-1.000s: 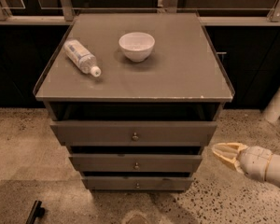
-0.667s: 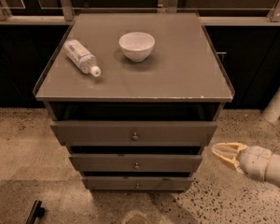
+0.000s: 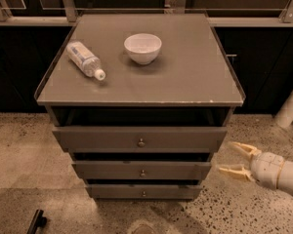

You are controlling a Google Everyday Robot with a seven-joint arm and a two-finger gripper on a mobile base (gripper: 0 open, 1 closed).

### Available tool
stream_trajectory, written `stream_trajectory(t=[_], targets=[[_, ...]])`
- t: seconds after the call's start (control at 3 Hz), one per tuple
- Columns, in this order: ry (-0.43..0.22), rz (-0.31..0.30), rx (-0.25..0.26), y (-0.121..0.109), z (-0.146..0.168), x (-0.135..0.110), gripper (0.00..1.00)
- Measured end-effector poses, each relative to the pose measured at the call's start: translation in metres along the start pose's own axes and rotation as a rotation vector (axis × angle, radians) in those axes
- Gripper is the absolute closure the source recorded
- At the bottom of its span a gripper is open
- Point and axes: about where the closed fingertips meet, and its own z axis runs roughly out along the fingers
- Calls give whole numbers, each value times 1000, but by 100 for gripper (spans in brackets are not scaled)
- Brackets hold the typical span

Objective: Close top drawer

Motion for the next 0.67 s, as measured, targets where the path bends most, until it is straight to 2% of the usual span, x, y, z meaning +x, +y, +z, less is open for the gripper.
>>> stream_trajectory(t=[0.33,0.67], targets=[[0,0,0,0,0,0,0],[0,0,0,0,0,0,0]])
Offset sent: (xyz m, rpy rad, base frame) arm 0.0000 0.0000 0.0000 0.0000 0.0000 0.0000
